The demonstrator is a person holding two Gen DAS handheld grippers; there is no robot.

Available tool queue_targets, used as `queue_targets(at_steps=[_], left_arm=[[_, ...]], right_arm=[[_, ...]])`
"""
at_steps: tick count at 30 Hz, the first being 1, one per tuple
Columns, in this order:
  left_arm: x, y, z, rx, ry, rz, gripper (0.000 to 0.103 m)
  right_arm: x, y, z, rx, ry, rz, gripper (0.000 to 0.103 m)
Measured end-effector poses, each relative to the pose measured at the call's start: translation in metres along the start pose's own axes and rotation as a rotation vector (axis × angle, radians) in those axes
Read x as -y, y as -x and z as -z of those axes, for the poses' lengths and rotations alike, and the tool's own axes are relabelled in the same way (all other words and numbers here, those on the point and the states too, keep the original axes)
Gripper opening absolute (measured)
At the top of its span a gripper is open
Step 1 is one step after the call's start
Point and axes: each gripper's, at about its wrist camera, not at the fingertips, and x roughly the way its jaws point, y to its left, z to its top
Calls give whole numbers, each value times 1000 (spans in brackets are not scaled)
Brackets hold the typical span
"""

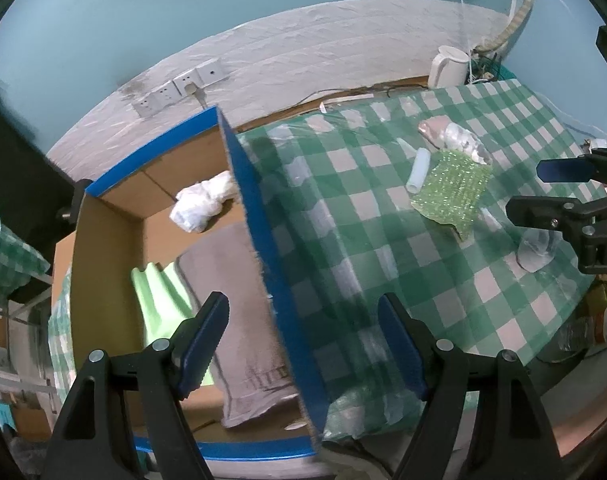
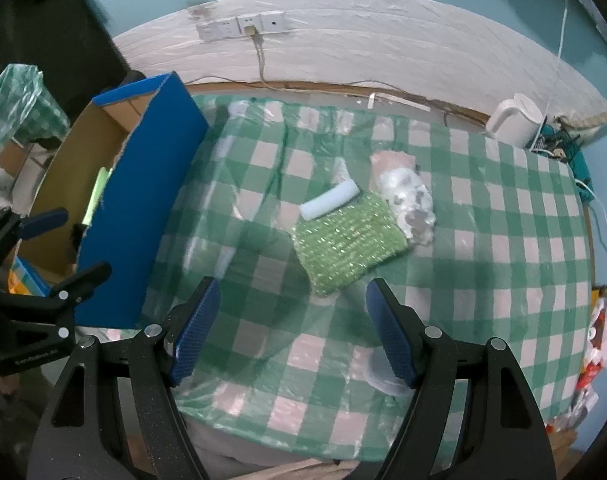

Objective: Organize soft objects
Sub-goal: 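Move both tools back over the table toward the grey sock and green scrubber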

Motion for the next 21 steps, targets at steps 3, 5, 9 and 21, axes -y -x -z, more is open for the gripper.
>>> queue_targets(at_steps=[3,5,9,21], left_arm=[[7,-3,-4,-6,-9,7,78],[11,-6,-5,-10,-13,11,78],[20,-12,-10,-25,-15,23,78],[55,-29,-24,-55,-54,48,78]], right_arm=[[11,0,4,0,-16,7,76],[19,-1,7,0,-26,14,76],[36,-4,16,-8,-52,33,76],[76,-30,43,-81,-114,58,76]])
